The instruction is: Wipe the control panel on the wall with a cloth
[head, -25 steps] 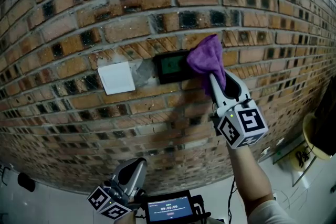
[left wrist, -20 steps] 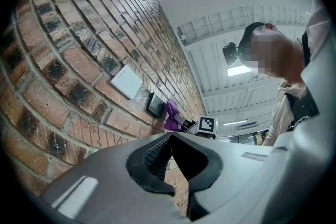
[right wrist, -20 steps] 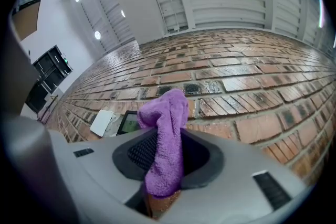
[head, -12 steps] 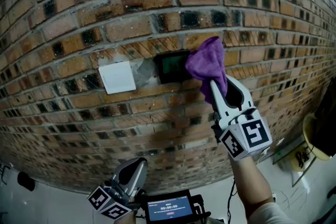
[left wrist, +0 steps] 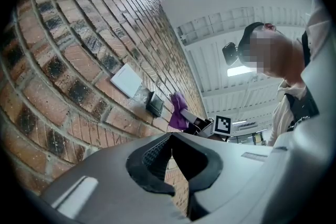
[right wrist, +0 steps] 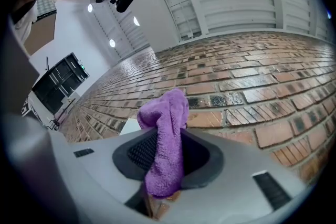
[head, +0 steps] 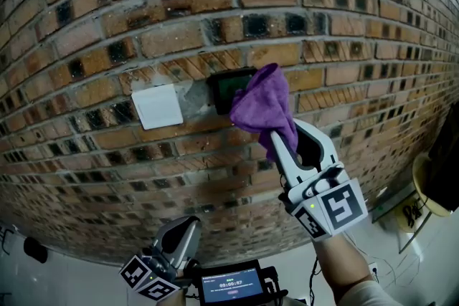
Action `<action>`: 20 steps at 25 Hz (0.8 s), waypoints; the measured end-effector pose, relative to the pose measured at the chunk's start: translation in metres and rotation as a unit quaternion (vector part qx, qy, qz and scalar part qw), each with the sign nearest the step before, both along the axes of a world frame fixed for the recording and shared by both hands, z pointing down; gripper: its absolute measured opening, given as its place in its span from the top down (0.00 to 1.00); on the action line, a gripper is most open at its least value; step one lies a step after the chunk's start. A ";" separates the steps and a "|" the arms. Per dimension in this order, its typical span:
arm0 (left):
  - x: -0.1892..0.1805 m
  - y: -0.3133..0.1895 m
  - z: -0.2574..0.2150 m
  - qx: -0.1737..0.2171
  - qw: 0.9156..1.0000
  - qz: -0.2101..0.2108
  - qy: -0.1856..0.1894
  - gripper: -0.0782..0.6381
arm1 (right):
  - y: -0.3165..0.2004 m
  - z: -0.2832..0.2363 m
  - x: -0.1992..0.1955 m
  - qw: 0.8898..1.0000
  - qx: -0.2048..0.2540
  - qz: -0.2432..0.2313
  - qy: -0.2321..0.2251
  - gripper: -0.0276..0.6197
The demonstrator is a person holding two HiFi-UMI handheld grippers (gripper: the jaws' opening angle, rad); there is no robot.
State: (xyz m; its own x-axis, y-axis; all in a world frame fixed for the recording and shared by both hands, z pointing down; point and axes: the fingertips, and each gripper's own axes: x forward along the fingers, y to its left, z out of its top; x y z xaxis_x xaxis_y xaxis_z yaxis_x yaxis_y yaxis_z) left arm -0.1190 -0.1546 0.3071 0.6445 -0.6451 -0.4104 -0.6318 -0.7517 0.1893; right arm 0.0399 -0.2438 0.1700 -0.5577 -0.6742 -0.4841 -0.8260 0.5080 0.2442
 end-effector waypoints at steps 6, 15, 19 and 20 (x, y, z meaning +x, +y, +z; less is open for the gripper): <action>-0.003 -0.001 0.000 0.000 1.000 -0.002 0.003 0.91 | 0.006 0.012 -0.012 1.000 -0.007 -0.011 0.017 0.77; -0.005 -0.002 0.001 -0.001 1.000 -0.003 0.004 0.91 | 0.007 0.018 -0.017 1.000 -0.007 -0.011 0.027 0.77; -0.003 -0.003 0.001 -0.001 1.000 -0.002 0.003 0.91 | 0.006 0.018 -0.017 0.999 -0.006 -0.008 0.032 0.77; -0.003 -0.003 0.001 0.000 1.000 -0.002 0.003 0.91 | 0.006 0.018 -0.017 0.999 -0.005 -0.007 0.033 0.77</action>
State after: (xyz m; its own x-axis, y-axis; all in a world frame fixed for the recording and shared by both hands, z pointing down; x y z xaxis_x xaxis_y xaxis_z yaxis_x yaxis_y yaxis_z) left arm -0.1219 -0.1577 0.3081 0.6399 -0.6479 -0.4133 -0.6336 -0.7491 0.1933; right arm 0.0230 -0.2376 0.1884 -0.5980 -0.6706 -0.4389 -0.8008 0.5228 0.2923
